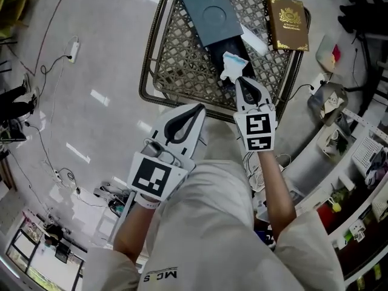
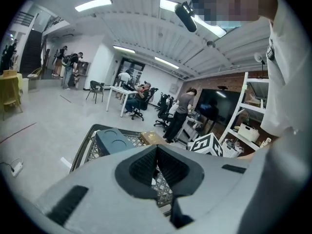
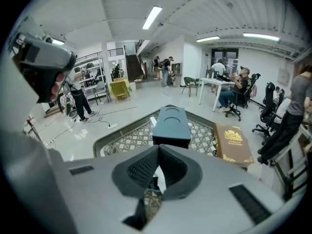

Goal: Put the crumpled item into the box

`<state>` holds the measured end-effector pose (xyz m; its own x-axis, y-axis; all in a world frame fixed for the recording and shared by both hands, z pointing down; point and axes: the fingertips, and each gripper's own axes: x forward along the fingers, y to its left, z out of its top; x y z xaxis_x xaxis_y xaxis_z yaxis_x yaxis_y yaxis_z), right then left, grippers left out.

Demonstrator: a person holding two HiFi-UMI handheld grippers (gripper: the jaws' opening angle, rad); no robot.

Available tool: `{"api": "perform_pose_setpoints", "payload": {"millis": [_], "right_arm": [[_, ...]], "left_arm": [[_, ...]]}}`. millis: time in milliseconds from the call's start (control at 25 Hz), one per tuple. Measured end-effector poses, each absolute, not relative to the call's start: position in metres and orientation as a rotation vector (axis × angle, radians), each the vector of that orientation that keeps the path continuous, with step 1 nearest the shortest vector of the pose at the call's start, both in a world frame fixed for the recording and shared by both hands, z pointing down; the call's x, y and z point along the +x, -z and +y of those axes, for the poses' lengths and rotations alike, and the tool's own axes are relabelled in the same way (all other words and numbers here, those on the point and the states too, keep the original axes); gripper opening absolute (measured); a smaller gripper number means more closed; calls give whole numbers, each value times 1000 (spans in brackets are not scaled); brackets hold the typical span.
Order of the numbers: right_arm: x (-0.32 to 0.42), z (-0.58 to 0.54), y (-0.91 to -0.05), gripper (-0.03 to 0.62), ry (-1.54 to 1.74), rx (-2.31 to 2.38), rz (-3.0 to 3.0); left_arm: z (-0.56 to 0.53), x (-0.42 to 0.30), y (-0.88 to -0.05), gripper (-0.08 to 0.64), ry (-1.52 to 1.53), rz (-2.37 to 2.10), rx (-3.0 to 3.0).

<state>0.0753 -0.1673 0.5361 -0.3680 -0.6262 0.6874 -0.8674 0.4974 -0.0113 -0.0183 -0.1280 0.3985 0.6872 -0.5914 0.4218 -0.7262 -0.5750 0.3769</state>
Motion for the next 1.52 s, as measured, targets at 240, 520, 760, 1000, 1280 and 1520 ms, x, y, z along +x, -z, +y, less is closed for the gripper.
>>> {"api": "perform_pose_setpoints", "payload": {"millis": [240, 520, 760, 1000, 1280, 1520], "right_arm": [[72, -162, -484, 18, -442, 1250, -2175], [71, -157, -418, 15, -378, 1309, -2252], [71, -157, -364, 15, -286, 1362, -2329], [81, -149, -323, 15, -220, 1452, -2399], [89, -132, -286, 15, -200, 1541, -2505], [97, -121, -282, 15, -134, 1519, -2496]], "left_arm": [[-126, -24, -373, 21, -326, -1039, 2438], [-125, -31, -340, 21, -270, -1096, 2477], [-127, -35, -318, 21, -228, -1151, 2516], [-127, -32, -302, 21, -190, -1170, 2544], [-124, -27, -290, 21, -192, -1171, 2571], [-122, -22, -285, 21, -209, -1140, 2586]]}}
